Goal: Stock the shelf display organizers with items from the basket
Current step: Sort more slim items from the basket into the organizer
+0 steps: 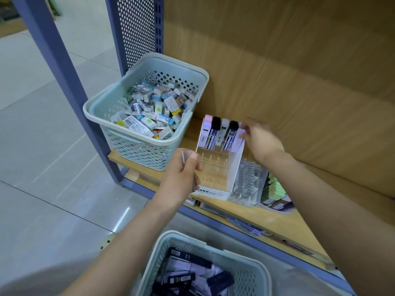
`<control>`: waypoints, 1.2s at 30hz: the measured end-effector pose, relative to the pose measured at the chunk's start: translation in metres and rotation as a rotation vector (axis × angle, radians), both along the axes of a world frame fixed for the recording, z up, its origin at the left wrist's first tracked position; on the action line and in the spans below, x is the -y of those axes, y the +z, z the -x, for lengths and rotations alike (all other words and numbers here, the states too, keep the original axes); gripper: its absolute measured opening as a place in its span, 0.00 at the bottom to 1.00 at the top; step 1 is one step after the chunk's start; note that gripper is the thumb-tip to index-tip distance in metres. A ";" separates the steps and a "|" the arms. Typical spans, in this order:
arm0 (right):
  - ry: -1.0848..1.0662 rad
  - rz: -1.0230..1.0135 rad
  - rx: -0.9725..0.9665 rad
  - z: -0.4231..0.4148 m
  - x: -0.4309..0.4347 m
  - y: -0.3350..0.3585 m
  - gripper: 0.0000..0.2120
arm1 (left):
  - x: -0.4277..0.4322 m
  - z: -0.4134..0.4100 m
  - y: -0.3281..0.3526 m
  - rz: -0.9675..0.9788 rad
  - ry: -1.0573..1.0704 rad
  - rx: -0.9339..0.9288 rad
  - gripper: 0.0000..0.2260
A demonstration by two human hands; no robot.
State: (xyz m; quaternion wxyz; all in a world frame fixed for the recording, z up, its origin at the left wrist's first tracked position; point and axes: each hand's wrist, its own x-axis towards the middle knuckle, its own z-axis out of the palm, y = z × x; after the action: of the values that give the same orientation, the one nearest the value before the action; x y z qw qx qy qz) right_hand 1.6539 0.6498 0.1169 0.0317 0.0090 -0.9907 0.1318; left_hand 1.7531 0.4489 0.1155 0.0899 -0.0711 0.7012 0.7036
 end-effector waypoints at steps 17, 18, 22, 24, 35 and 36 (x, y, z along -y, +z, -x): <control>0.331 0.563 0.155 -0.092 0.054 0.031 0.08 | -0.012 -0.006 0.003 -0.221 -0.159 0.176 0.31; 0.357 0.579 0.186 -0.100 0.055 0.033 0.07 | -0.013 -0.008 0.005 -0.207 -0.186 0.171 0.31; 0.292 0.692 0.160 -0.108 0.050 0.040 0.04 | -0.016 -0.015 0.008 -0.042 -0.269 0.170 0.27; 0.191 0.834 0.103 -0.107 0.040 0.043 0.05 | -0.016 -0.014 0.007 -0.029 -0.212 0.186 0.17; -0.138 0.372 -0.154 -0.100 -0.059 0.018 0.04 | -0.015 -0.025 0.003 0.083 -0.173 -0.100 0.15; -0.134 0.308 -0.124 -0.099 -0.064 0.010 0.05 | -0.016 -0.025 0.002 0.083 -0.182 -0.106 0.15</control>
State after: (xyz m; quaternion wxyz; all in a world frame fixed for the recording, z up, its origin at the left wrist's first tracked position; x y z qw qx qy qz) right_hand 1.7531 0.7139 0.1273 0.1025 -0.0541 -0.9533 0.2789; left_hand 1.7781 0.4645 0.1175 0.1132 0.0263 0.7372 0.6656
